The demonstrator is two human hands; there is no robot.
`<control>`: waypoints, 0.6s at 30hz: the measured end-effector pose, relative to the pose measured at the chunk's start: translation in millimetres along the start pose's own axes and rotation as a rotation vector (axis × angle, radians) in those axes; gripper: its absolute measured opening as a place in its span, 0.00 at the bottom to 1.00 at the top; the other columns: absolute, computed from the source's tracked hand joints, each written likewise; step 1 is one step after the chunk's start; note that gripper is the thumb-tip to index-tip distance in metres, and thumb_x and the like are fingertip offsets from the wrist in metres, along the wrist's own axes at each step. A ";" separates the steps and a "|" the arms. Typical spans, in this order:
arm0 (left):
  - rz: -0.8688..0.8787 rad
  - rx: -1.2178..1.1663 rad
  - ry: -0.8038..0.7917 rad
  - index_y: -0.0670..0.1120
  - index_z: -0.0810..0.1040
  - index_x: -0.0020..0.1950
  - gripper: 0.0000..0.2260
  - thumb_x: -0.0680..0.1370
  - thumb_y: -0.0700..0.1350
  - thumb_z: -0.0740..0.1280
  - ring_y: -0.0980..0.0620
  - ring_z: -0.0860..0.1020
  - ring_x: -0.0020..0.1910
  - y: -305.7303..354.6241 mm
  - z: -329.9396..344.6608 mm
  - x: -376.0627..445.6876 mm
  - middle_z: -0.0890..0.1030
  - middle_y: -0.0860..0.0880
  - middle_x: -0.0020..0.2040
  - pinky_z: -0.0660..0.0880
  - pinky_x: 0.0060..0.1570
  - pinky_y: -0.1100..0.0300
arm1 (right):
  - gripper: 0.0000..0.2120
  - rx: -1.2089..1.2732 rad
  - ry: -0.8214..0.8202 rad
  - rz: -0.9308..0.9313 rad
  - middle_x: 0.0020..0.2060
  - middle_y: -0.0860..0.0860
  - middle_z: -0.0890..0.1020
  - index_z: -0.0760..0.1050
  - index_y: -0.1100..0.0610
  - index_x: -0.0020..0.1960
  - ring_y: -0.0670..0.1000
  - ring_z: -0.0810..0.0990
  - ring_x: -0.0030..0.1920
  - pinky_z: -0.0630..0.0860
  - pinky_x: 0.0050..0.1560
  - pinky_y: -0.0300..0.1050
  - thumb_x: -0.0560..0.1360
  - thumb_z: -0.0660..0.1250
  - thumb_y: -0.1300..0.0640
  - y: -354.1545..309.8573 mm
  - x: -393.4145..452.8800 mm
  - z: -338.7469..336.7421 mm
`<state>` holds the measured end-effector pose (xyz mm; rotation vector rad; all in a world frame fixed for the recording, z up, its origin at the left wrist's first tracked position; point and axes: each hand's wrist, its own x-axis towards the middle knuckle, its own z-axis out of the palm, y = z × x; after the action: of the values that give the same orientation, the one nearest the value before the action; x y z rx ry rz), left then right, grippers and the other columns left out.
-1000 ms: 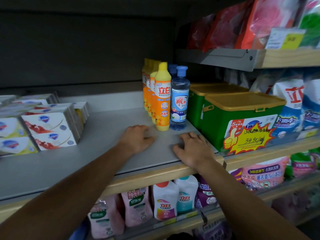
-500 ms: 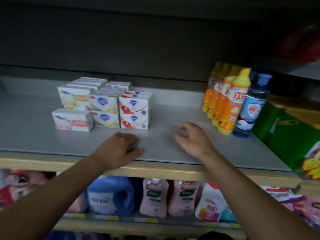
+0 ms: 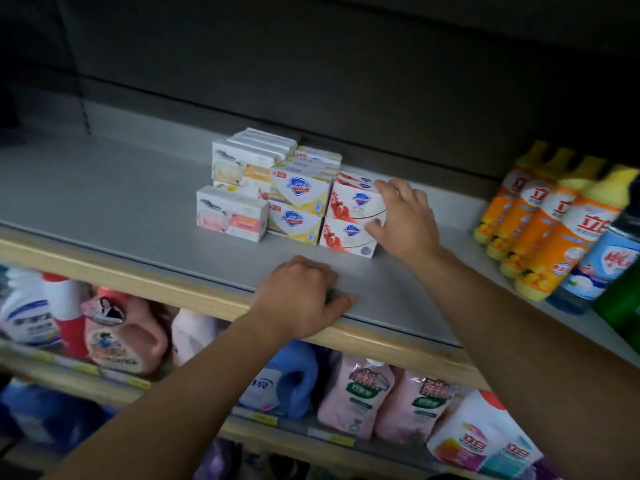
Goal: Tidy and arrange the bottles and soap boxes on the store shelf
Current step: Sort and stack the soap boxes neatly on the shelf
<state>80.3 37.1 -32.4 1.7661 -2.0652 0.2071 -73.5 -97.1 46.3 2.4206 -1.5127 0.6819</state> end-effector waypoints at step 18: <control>-0.203 -1.324 0.052 0.42 0.79 0.58 0.11 0.76 0.36 0.69 0.45 0.83 0.50 39.6 -28.1 22.2 0.84 0.40 0.52 0.81 0.48 0.52 | 0.32 0.817 -0.051 0.042 0.63 0.46 0.72 0.69 0.44 0.67 0.46 0.77 0.57 0.76 0.58 0.42 0.70 0.74 0.66 28.2 -114.6 -38.2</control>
<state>45.3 34.7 7.9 1.0258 -1.3161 -0.9386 -151.2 -3.4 22.2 2.9666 -1.4961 1.4948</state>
